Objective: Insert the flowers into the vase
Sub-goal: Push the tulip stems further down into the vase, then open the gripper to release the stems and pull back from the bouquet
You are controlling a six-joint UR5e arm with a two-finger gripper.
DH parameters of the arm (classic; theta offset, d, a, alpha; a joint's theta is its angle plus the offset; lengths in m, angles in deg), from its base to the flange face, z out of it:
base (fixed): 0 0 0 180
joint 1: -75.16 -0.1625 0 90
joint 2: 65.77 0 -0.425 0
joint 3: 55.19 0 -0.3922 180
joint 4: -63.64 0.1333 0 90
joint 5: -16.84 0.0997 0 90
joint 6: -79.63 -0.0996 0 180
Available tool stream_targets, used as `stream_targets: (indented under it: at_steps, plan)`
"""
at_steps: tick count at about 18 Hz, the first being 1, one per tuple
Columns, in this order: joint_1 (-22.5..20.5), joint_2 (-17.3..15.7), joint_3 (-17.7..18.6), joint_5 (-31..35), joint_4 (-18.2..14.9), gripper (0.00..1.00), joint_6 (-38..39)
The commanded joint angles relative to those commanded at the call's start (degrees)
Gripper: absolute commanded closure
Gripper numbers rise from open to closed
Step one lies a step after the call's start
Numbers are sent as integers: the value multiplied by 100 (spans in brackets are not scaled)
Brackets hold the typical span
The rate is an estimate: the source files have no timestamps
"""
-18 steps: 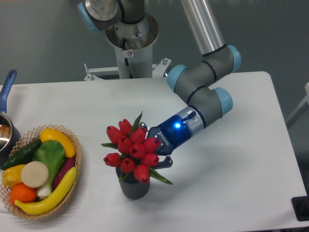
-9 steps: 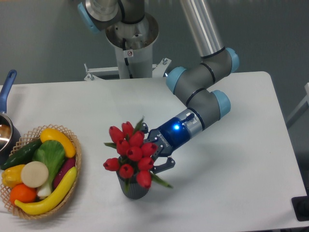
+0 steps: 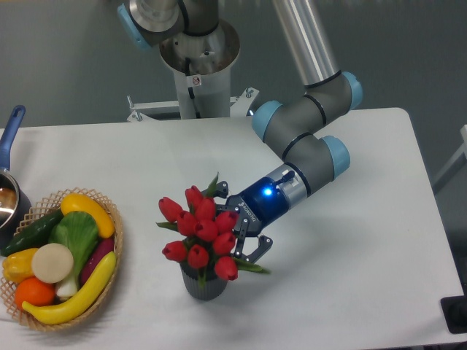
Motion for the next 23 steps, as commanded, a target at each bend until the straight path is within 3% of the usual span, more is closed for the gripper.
stream_targets:
  at_steps: [8,15,23]
  plan:
    - [-9,-307,44,528,-9,0,-44]
    - [-26,-729,88,1468,18,0,-62]
    - [-44,-940,105,2180,26,0,-395]
